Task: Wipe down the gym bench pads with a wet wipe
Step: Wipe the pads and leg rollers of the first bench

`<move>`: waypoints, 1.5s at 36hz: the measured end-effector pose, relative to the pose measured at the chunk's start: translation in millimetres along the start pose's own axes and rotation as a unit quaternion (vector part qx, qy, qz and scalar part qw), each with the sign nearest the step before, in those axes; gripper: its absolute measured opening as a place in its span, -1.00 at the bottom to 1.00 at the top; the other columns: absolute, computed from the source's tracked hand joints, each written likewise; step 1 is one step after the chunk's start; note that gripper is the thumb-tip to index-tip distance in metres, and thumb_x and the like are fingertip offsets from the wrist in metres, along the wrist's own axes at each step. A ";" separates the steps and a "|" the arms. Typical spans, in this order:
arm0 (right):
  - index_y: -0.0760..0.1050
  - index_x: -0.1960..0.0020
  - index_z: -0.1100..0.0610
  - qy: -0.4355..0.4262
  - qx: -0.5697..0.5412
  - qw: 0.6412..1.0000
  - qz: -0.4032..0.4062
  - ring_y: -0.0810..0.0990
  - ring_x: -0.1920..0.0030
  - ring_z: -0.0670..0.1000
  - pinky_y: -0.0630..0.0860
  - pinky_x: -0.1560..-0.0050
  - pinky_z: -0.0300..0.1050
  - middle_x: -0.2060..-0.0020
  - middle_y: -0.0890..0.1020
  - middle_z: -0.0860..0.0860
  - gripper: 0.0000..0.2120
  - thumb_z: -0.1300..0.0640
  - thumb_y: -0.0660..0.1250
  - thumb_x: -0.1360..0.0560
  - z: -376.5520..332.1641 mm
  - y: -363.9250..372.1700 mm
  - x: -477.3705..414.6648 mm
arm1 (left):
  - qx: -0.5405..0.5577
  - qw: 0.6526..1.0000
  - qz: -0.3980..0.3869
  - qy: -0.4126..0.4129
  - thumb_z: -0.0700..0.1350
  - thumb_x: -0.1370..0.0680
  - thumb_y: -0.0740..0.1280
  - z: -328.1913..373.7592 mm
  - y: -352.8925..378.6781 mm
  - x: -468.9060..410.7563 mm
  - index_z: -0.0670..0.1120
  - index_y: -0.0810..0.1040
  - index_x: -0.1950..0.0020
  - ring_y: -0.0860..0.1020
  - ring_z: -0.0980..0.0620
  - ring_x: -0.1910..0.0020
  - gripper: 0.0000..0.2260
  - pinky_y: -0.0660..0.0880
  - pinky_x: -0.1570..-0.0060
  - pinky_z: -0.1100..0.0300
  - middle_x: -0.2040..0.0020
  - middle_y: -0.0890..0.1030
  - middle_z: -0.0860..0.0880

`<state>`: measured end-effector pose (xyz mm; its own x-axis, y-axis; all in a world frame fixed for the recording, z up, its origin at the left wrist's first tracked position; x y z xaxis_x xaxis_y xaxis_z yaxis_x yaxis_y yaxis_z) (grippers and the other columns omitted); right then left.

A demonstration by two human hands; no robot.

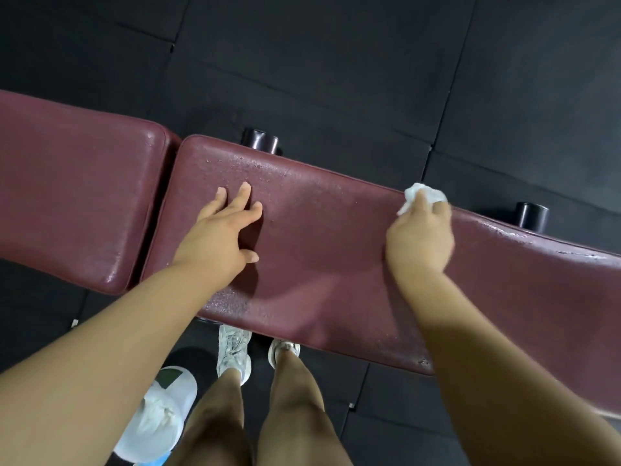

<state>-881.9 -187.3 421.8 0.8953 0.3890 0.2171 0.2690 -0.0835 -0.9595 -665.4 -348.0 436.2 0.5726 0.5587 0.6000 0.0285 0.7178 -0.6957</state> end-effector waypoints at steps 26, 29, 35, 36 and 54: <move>0.54 -0.15 0.20 -0.258 -0.087 0.961 -0.042 0.55 0.34 0.19 0.36 0.46 -0.16 0.14 0.57 0.12 -0.61 0.17 0.06 -0.44 -85.4 30.6 49.3 | -0.071 0.997 -0.012 0.025 -0.05 -0.43 0.47 -1.2 -14.8 -5.2 0.20 0.23 -0.46 0.03 0.13 -0.51 -0.32 0.24 -0.37 0.07 -0.51 0.02 0.28; 0.58 -0.06 0.10 -0.264 -0.085 0.960 -0.034 0.50 0.35 0.18 0.40 0.45 -0.12 0.21 0.51 0.11 -0.73 0.16 0.22 -0.41 -71.3 17.8 36.0 | -0.049 0.998 0.009 0.045 -0.06 -0.41 0.49 -7.9 -32.0 -11.4 0.19 0.27 -0.45 0.20 0.10 -0.45 -0.33 0.27 -0.38 0.05 -0.46 0.23 0.24; 0.49 -0.24 0.12 -0.011 -0.084 0.996 -0.003 0.33 0.20 0.08 0.29 0.17 -0.11 -0.10 0.41 0.18 -0.73 0.17 0.16 -0.58 -36.8 -1.2 1.7 | -0.090 0.994 0.053 0.039 0.00 -0.41 0.49 -34.8 -69.1 -34.6 0.05 0.12 -0.53 0.09 0.01 -0.48 -0.20 0.26 -0.38 -0.01 -0.52 0.10 0.10; 0.50 -0.23 0.12 0.008 -0.089 0.996 0.005 0.34 0.19 0.07 0.29 0.15 -0.13 -0.14 0.40 0.17 -0.73 0.18 0.15 -0.59 -41.2 -0.9 2.5 | -0.107 0.993 0.040 0.035 0.03 -0.41 0.48 -40.5 -73.1 -39.4 0.05 0.07 -0.54 0.05 0.01 -0.50 -0.17 0.24 -0.39 -0.01 -0.54 0.04 0.12; 0.50 -0.17 0.16 0.008 -0.054 0.997 0.055 0.52 0.11 0.12 0.37 0.22 -0.12 -0.06 0.51 0.18 -0.74 0.26 0.21 -0.51 -127.2 25.1 35.8 | -0.269 0.928 0.012 0.258 0.01 -0.41 0.47 -111.8 -113.8 -71.5 -0.18 0.32 -0.45 0.24 -0.14 -0.45 -0.32 0.16 -0.44 -0.04 -0.45 0.33 -0.10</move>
<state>-797.9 -292.2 428.4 0.9272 0.3566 0.1149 0.2040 -0.2234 -0.9531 -617.9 -516.1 428.4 0.8905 0.1981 0.4097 0.3366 0.3189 -0.8860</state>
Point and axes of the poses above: each hand's wrist, its own x-axis away from the middle knuckle, its own y-axis out of the palm, z = x × y, the point moved 3 cm from there along -x, towards the middle knuckle
